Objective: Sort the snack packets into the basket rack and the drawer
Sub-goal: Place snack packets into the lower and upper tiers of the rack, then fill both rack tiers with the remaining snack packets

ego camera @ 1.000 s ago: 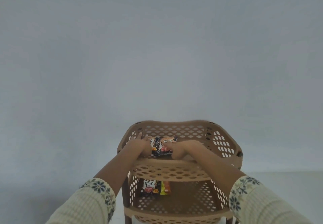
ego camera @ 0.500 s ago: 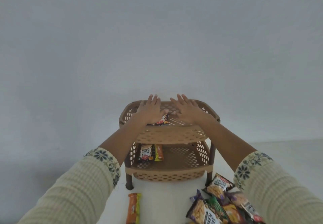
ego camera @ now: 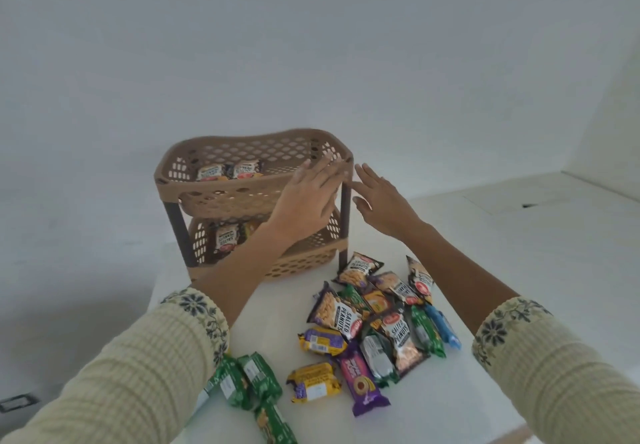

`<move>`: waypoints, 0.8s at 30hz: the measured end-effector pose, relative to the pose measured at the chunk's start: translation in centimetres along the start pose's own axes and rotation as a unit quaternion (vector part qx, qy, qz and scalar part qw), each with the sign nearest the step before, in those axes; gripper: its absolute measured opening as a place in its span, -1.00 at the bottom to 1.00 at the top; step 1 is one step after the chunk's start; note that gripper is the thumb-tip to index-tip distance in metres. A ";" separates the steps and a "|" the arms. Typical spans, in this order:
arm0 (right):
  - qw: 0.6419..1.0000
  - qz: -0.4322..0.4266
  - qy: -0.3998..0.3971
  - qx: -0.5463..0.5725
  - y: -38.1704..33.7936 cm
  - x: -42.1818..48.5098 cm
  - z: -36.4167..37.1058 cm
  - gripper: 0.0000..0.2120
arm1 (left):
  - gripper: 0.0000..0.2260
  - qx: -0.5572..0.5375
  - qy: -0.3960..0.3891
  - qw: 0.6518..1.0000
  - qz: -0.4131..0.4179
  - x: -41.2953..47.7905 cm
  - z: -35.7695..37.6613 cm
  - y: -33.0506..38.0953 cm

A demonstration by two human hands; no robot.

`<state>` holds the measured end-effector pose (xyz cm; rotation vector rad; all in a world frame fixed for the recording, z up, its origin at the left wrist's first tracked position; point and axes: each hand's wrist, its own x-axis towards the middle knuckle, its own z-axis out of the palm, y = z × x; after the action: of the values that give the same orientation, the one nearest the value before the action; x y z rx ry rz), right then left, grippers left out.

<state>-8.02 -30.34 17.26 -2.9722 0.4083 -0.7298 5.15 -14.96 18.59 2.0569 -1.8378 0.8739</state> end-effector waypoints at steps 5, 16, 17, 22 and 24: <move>0.996 0.069 -0.060 -0.008 4.0 -6.2 1.9 -0.54 | -0.58 -0.070 -0.042 0.996 0.026 -0.5 4.4 5.6; 0.949 0.227 -0.216 0.033 11.2 -15.7 7.9 -0.46 | -0.68 -0.128 -0.286 0.950 0.005 -1.2 13.3 14.4; 0.947 0.231 -0.221 0.037 11.5 -15.9 8.4 -0.47 | -0.68 -0.137 -0.304 0.943 -0.015 -1.0 14.0 14.8; 0.942 0.241 -0.228 0.057 13.2 -15.9 10.3 -0.48 | -0.69 -0.156 -0.349 0.920 -0.085 0.0 17.0 16.2; 0.941 0.240 -0.229 0.063 13.8 -15.6 11.0 -0.46 | -0.70 -0.164 -0.364 0.911 -0.108 0.5 18.3 16.6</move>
<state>-19.58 -39.55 -1.07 -2.6280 0.9478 -0.0115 -6.01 -28.37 1.08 2.4607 -1.8226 -0.3096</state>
